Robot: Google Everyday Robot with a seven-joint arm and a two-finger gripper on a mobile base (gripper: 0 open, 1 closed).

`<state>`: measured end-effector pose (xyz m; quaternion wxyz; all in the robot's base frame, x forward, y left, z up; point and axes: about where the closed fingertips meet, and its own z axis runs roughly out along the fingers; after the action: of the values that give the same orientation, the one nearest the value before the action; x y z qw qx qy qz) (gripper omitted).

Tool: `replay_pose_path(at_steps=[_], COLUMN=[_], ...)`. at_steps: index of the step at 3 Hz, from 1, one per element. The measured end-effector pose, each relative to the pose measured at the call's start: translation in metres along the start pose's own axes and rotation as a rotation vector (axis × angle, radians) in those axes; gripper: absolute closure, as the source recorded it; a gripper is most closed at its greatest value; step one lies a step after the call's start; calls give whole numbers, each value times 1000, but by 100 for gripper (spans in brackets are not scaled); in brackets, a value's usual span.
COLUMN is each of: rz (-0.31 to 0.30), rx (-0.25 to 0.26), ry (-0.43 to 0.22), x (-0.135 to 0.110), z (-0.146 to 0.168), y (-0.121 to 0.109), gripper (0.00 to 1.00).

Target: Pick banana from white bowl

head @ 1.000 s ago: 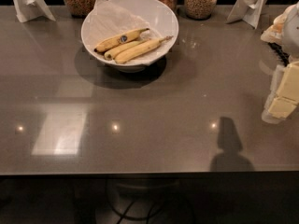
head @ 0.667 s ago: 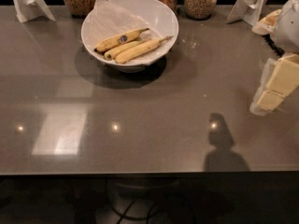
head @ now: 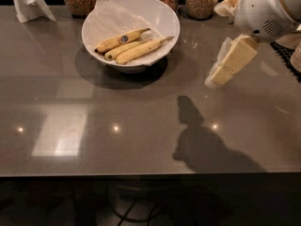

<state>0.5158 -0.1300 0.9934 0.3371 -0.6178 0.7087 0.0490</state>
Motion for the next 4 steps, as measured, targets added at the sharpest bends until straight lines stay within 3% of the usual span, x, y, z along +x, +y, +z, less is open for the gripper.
replay_pose_path(at_steps=[1, 2, 4], rz=[-31, -32, -115], rx=[-8, -8, -22], ry=[-106, -106, -114], x=[-36, -36, -56], z=[26, 26, 57], y=[-23, -23, -39], gripper=[0, 0, 0])
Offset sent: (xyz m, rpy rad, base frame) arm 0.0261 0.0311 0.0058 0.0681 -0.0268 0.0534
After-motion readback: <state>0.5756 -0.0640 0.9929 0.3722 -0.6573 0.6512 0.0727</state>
